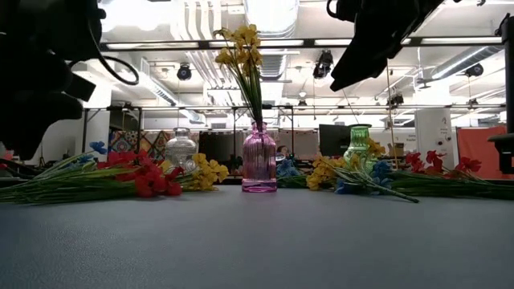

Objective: Sort flowers into vase by color
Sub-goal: Put the bottom left blue flowers into the transparent vase

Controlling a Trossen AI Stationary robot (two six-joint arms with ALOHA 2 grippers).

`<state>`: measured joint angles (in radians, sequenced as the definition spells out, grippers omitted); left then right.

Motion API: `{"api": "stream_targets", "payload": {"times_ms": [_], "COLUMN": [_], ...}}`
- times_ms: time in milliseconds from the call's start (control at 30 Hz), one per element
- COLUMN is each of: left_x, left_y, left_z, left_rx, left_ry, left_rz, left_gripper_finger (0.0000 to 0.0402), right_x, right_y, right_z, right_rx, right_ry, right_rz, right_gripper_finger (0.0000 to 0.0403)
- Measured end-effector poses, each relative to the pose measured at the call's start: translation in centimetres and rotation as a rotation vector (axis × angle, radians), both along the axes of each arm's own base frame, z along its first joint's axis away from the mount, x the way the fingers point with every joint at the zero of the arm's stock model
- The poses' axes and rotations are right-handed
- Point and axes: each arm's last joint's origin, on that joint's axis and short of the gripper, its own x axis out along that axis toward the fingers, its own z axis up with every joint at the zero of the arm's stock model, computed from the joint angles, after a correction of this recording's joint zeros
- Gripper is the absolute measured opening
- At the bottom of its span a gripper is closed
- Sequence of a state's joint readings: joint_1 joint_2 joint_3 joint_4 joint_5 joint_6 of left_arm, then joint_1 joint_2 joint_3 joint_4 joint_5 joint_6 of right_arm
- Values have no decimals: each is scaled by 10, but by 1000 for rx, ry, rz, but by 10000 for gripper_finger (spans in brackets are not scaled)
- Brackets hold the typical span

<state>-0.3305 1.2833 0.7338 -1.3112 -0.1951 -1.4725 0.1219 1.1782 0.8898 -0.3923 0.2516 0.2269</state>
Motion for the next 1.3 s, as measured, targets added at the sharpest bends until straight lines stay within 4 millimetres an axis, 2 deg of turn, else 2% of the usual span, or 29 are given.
{"api": "stream_targets", "payload": {"times_ms": [333,467,600,967,1133,1300], "left_x": [4,12,12,25,25,26], "left_y": [0,-3,1,5,6,5], "left_z": [1,-8,-18,-37,-48,-55], "left_rx": [21,0,23,15,32,34], "left_ry": [-65,-120,-58,-31,36,72], "left_rz": [30,28,49,29,25,27], "left_gripper_finger": [208,208,208,206,186,143], "right_x": [0,0,0,0,0,0], "right_y": [0,0,0,0,0,0], "right_z": [0,0,0,0,0,0], "right_rx": [-3,-2,-1,4,4,4], "right_ry": [0,0,0,-2,-2,-2], "right_rz": [-1,-1,-3,-8,-8,-8], "right_gripper_finger": [272,274,276,272,269,267]}}
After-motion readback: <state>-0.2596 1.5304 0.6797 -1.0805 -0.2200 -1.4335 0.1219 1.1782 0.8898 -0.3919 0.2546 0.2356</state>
